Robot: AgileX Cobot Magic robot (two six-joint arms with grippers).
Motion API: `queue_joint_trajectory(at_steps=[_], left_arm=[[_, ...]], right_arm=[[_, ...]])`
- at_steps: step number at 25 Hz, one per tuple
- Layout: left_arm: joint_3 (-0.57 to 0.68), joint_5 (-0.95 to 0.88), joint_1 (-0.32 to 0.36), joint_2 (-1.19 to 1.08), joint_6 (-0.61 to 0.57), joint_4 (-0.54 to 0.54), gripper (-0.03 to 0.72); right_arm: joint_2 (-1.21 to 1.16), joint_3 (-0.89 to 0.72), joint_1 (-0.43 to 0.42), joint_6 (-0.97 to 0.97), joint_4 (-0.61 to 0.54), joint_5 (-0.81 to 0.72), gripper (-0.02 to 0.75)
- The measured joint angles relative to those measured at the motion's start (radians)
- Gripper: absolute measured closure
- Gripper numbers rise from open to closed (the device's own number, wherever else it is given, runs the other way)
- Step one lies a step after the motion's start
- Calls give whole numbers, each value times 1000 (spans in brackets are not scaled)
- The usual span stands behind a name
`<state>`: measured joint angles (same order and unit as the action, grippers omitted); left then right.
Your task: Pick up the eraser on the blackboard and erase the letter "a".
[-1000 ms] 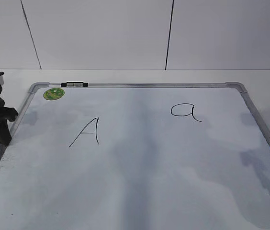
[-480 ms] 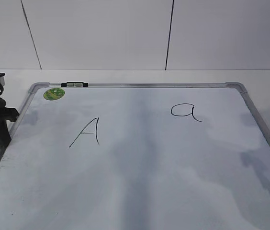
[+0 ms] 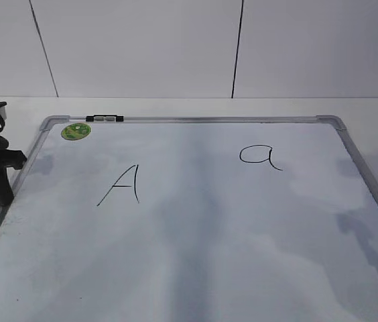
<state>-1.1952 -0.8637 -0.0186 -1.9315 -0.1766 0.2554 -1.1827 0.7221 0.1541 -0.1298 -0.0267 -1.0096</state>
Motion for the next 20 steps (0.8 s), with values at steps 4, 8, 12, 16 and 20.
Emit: queue_joint_trajectory(at_steps=[4,8,12,16,20], left_arm=[[-1,-2,0,0,0,0,639],[-1,-2,0,0,2,0,639],[-1,-2,0,0,2,0,639],[-1,-3,0,0,2,0,639],[-1,-3,0,0,2,0,639]], right_arm=[[0,0,0,0,0,0,167],[0,4,0,0,0,0,167],[0,36,0,9,0,0,167],[-30,112,0,15,0,-2,167],[-116,202,0,18,0,-9,167]])
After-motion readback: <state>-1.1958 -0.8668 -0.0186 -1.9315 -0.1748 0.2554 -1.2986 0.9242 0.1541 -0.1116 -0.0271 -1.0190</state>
